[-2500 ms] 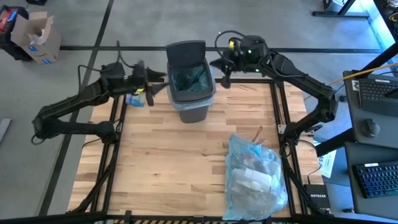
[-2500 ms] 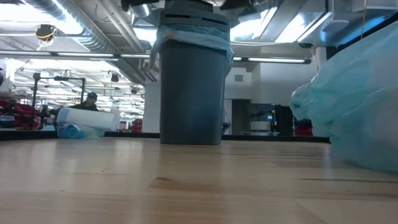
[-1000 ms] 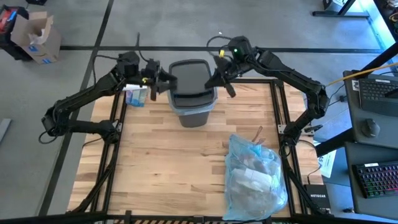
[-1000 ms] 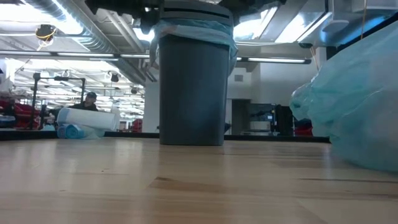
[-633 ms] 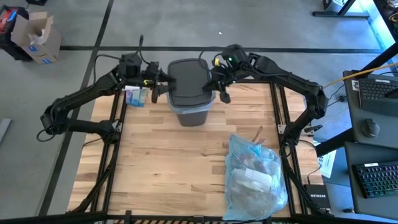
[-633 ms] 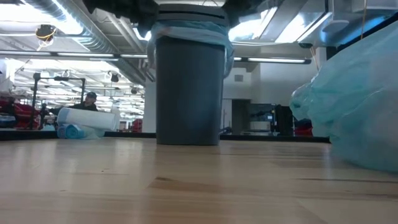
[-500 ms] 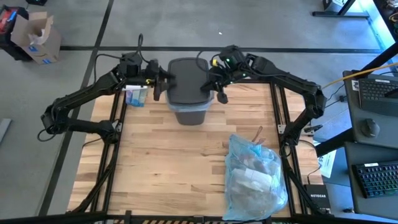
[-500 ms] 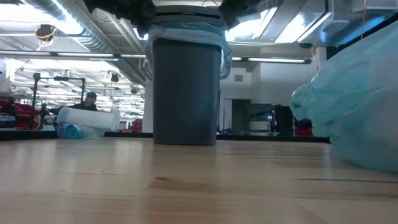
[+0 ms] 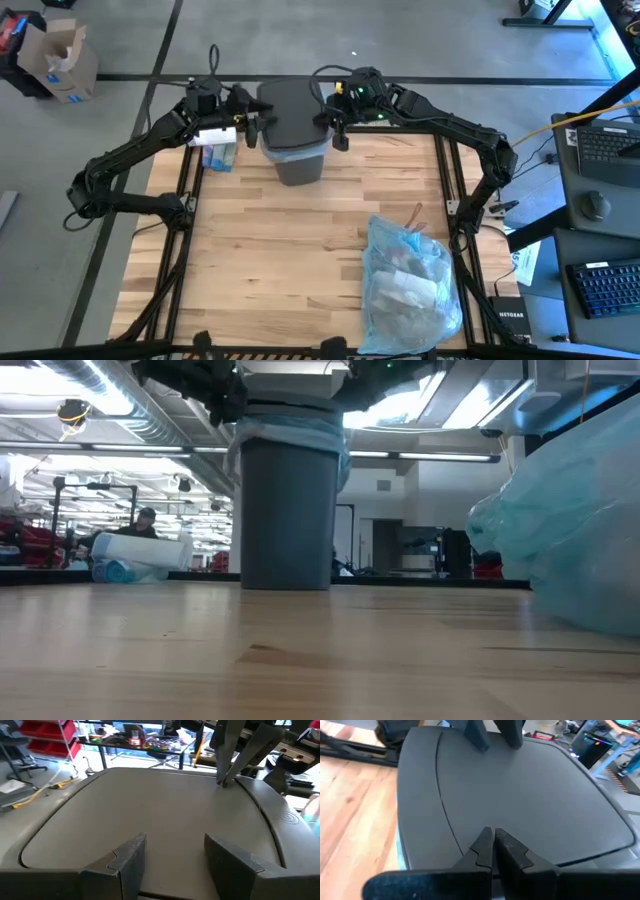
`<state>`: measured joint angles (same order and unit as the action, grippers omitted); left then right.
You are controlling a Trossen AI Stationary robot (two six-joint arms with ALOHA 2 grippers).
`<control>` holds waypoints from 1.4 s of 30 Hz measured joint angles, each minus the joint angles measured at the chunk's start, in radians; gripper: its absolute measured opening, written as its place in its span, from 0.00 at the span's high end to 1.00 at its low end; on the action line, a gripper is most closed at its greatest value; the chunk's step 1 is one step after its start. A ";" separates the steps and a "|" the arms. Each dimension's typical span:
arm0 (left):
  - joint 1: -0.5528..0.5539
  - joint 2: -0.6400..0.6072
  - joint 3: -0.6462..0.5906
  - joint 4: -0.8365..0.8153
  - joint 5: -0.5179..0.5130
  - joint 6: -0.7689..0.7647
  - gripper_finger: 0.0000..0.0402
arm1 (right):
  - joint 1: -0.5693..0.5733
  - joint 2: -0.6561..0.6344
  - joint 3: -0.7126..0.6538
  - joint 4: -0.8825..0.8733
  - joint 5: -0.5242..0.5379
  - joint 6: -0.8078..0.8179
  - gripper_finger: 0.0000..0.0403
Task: Pick and place trash into bin
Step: Close the trash bin, then return to Home Position
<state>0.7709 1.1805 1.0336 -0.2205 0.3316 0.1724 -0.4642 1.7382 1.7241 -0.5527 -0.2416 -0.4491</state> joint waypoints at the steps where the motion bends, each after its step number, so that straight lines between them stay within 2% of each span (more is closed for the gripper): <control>1: 0.011 0.000 0.000 0.002 0.001 0.008 0.52 | -0.007 0.000 0.000 0.013 0.001 0.004 0.97; 8: 0.069 0.002 -0.004 0.042 -0.004 0.031 0.52 | -0.022 0.025 -0.002 0.091 0.007 0.023 0.97; 11: 0.080 0.000 -0.006 0.063 -0.005 -0.008 0.52 | -0.021 0.026 -0.002 0.102 0.014 0.036 0.97; 16: 0.053 -0.067 -0.012 0.066 0.062 -0.060 0.54 | -0.021 -0.026 0.014 0.013 -0.037 0.135 0.97; 20: 0.007 -0.156 -0.010 0.039 0.065 -0.062 0.64 | -0.012 -0.131 0.028 -0.094 -0.042 0.165 0.97; 25: -0.077 -0.236 -0.009 -0.073 0.004 -0.035 0.82 | 0.022 -0.241 -0.011 -0.248 0.069 0.233 0.97; 31: -0.198 -0.274 -0.047 -0.112 -0.032 -0.041 0.98 | 0.076 -0.382 -0.235 -0.184 0.047 0.286 0.97; 36: -0.302 -0.304 -0.165 -0.073 -0.115 -0.067 0.99 | 0.085 -0.524 -0.545 0.092 -0.008 0.366 0.97; 42: -0.387 -0.381 -0.337 0.080 -0.215 -0.142 0.99 | 0.085 -0.723 -0.872 0.360 0.084 0.446 0.97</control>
<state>0.3839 0.7995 0.6962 -0.1402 0.1166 0.0303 -0.3790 1.0157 0.8519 -0.1931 -0.1575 -0.0032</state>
